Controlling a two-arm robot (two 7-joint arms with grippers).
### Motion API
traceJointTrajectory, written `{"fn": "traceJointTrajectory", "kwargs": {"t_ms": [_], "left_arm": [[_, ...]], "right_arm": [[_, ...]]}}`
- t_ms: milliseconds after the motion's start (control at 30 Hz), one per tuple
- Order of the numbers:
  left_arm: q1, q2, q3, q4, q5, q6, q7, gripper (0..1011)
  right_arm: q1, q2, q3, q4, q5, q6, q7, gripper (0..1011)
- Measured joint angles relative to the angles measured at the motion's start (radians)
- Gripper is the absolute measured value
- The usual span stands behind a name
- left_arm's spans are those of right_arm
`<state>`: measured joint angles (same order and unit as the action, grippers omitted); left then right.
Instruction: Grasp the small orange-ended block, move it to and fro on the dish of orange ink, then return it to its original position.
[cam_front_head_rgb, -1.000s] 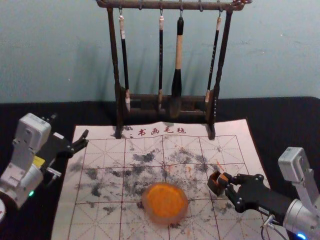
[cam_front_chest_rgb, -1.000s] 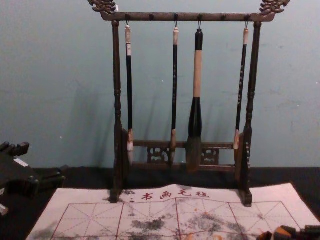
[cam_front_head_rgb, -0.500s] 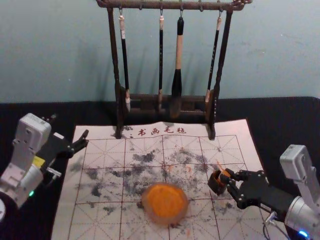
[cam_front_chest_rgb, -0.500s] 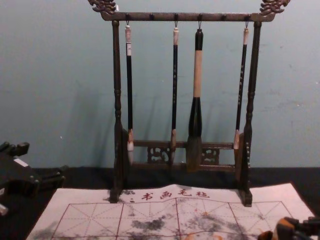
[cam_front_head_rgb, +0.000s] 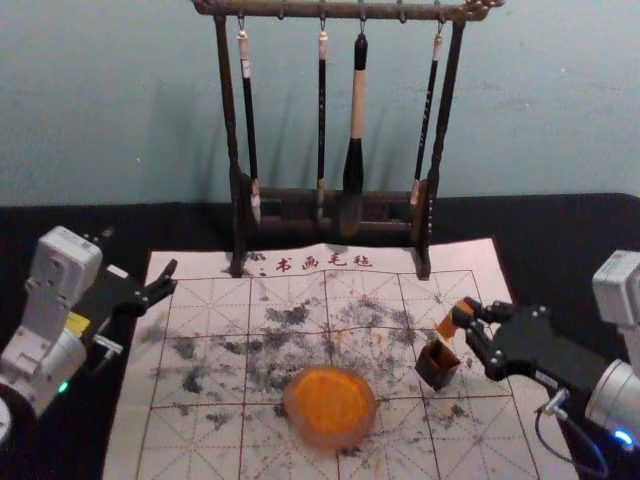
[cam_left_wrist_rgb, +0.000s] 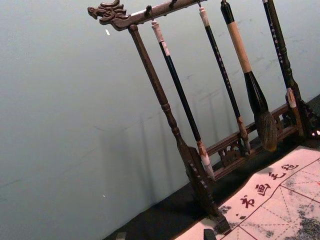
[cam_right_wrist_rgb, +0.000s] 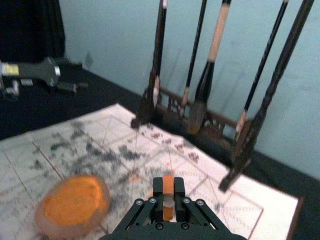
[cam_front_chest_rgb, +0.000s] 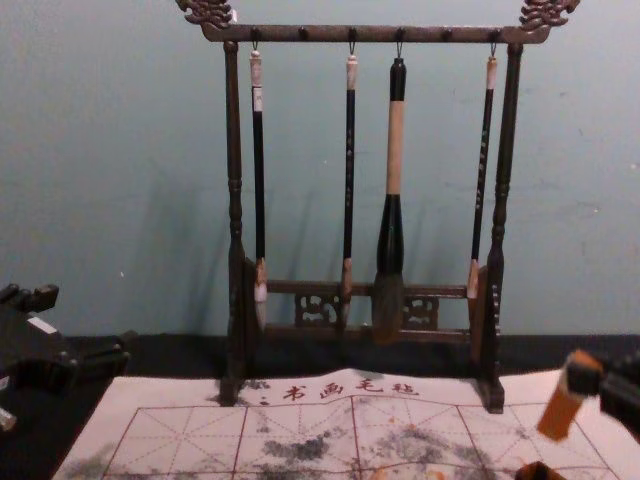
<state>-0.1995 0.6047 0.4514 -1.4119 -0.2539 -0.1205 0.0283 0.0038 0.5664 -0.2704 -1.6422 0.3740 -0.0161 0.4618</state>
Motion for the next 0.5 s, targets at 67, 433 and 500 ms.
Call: {"fn": "traceJointTrajectory", "kwargs": {"t_ms": [67, 433, 500], "left_arm": [[0.0, 0.0, 0.0, 0.0, 0.0, 0.0, 0.0, 1001], [0.0, 0.0, 0.0, 0.0, 0.0, 0.0, 0.0, 1001], [0.0, 0.0, 0.0, 0.0, 0.0, 0.0, 0.0, 1001]], "right_arm": [[0.005, 0.001, 0.005, -0.014, 0.011, -0.001, 0.008, 85], [0.068, -0.009, -0.04, -0.01, 0.024, 0.003, 0.058, 85], [0.09, -0.009, -0.064, -0.006, 0.03, 0.013, 0.08, 85]]}}
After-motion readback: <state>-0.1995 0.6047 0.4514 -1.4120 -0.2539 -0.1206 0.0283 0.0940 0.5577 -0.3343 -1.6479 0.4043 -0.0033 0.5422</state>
